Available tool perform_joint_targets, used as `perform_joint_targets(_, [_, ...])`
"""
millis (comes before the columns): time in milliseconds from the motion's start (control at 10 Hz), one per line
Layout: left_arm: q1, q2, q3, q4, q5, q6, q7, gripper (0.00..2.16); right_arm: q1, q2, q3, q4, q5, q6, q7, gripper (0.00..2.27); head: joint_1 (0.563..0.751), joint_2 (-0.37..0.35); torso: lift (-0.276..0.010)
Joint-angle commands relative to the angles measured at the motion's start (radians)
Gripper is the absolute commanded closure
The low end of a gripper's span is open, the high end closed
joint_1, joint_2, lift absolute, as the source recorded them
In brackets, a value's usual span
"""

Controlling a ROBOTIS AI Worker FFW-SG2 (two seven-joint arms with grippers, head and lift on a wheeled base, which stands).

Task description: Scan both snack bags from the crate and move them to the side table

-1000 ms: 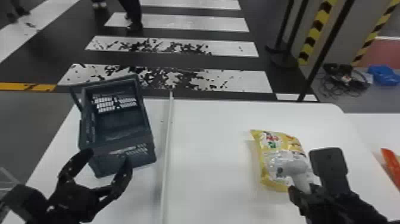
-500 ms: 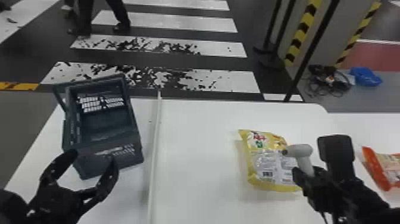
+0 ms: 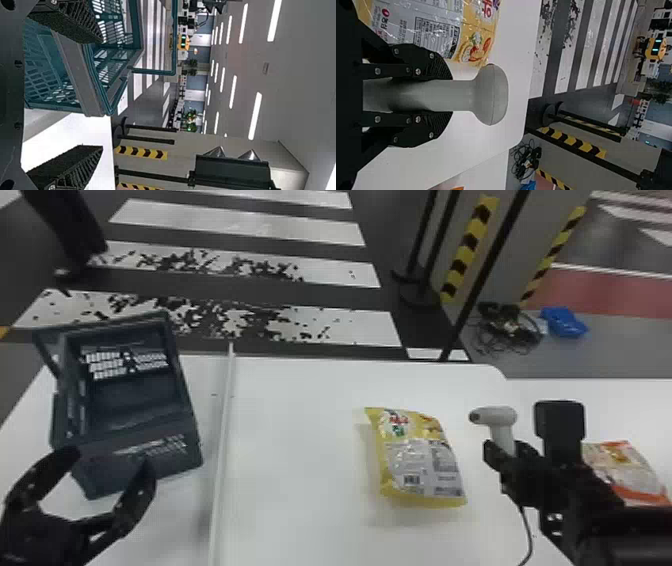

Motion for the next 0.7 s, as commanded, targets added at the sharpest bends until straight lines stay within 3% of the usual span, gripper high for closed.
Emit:
perform_joint_targets(0, [0.0,-0.001,0.001,0.001,0.0,0.001,0.0,0.04,-0.04,-0.02,-0.042,0.116,-0.036,-0.082,0.017,2.23,0.695,-0.208,-0.099])
perform_joint_targets(200, [0.001,-0.004,0.001,0.001,-0.003,0.001,0.0,0.04,-0.111,-0.032,-0.072,0.268,-0.041,-0.137,0.06,2.23,0.695,-0.244,-0.099])
perform_joint_targets(600, [0.001,-0.004,0.003,-0.001,-0.005,0.001,0.0,0.04,-0.233,-0.103,-0.066,0.526,-0.027,-0.211,0.1,2.23,0.695,-0.289,-0.099])
